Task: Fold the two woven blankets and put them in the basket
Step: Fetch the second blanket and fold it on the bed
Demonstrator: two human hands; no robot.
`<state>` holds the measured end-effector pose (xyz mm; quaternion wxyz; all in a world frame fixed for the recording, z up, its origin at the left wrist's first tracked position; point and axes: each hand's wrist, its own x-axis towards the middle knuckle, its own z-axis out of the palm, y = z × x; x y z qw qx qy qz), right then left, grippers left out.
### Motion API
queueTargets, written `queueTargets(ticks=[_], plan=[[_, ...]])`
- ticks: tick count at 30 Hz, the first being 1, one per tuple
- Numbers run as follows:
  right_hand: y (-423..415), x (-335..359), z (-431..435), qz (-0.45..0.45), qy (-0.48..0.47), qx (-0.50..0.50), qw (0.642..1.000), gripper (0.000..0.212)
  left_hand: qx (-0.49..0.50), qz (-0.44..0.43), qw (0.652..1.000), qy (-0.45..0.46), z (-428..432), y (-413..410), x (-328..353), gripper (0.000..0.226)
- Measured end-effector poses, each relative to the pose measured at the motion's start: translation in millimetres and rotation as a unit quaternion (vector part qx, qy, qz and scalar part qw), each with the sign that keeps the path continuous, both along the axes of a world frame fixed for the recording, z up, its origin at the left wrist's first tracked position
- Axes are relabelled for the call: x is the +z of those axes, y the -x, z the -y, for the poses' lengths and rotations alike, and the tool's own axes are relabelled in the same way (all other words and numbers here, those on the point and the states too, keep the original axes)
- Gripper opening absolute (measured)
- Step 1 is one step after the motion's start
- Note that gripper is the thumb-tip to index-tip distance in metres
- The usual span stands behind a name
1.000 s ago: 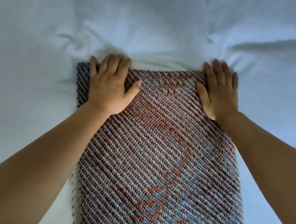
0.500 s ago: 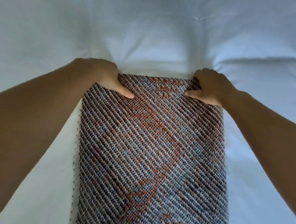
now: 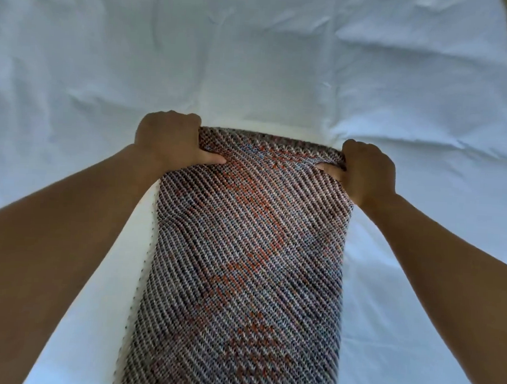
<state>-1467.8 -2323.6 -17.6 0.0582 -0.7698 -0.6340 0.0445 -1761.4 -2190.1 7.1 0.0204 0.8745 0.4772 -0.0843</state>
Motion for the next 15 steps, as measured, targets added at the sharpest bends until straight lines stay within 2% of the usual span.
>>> queueTargets(ticks=[9,15], plan=[[38.3,75.6,82.1,0.054,-0.095,0.021,0.994,0.045,0.023,0.040,0.998,-0.049,84.5,45.3,70.5,0.072],[79.4,105.6,164.7,0.085,-0.137,0.019,0.987,0.037,-0.014,0.095,0.990,-0.101,164.7,89.2,87.2,0.060]])
